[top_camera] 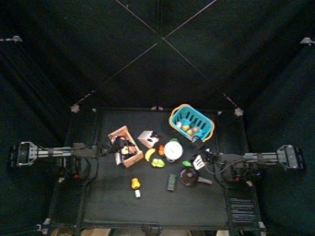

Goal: Grab pot lid

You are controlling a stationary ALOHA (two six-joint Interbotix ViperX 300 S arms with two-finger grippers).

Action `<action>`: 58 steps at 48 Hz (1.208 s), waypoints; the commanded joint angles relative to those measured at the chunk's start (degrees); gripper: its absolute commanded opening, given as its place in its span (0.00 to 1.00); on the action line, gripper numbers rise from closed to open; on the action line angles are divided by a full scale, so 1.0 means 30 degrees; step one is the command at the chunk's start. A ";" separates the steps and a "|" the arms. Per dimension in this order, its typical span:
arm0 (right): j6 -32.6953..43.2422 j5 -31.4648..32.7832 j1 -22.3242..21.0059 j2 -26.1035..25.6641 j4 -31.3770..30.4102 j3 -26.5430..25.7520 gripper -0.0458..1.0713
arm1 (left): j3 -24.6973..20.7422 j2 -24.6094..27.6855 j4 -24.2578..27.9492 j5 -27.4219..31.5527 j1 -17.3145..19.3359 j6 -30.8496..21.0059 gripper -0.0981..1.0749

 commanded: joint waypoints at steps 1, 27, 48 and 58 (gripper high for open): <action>0.0996 0.0029 0.1670 0.0146 -0.0703 -0.0293 0.57 | 0.0234 -0.0117 -0.0117 -0.1406 0.0146 0.0029 0.83; 0.4863 0.2314 0.7266 0.5215 -0.4863 -0.1025 0.72 | 0.1758 -0.0381 -0.1348 -0.2461 0.0000 0.0000 0.83; 0.4805 0.2139 0.7412 0.6475 -0.4863 -0.0820 0.73 | 0.1992 -0.0381 -0.1465 -0.2432 0.0146 -0.0029 0.83; 0.4834 0.1699 0.7354 0.6563 -0.4922 -0.0527 0.70 | 0.2021 -0.0381 -0.1465 -0.2432 0.0176 0.0000 0.83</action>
